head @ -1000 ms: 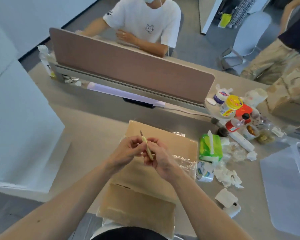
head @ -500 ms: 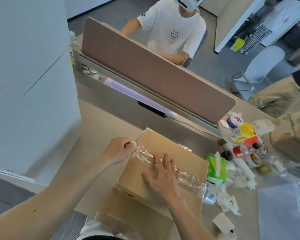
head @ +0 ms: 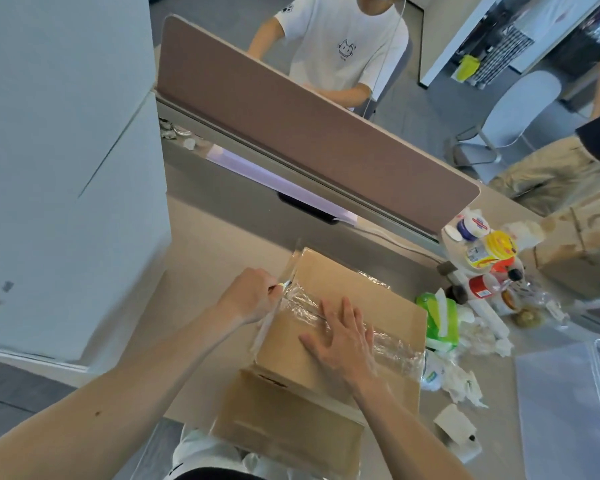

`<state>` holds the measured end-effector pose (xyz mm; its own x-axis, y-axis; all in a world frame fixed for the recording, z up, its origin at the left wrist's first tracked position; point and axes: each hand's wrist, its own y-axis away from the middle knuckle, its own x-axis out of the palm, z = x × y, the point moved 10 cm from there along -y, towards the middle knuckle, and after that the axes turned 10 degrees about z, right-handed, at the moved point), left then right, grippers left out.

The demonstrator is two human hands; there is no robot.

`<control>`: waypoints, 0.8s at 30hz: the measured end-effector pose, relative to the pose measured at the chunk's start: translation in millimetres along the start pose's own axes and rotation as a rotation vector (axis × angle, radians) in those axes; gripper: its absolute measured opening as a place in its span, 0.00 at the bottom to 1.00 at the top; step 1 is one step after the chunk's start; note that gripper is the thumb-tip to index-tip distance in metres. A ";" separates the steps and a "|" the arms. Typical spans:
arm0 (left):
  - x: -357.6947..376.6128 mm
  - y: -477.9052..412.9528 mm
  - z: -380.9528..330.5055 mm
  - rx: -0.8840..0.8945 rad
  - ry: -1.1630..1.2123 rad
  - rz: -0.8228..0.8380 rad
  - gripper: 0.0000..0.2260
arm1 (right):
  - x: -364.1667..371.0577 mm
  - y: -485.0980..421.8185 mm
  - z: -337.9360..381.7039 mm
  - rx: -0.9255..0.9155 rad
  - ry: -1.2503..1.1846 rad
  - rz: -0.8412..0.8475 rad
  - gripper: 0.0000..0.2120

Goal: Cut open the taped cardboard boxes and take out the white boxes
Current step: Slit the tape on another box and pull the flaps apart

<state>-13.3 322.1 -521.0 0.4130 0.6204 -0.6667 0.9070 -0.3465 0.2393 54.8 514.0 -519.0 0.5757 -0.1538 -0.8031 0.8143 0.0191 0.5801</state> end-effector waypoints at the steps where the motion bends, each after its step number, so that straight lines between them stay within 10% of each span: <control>1: 1.2 0.0 1.2 0.000 -0.014 0.012 0.16 | 0.1 0.1 0.8 0.003 0.002 0.001 0.39; 24: 2.7 29.2 -2.6 0.004 -0.076 0.033 0.23 | 3.0 -3.6 0.3 0.028 0.004 0.013 0.41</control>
<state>14.5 315.5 -514.0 0.4352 0.5532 -0.7103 0.8925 -0.3692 0.2593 53.6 513.1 -523.4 0.5868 -0.1493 -0.7959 0.8043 -0.0062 0.5942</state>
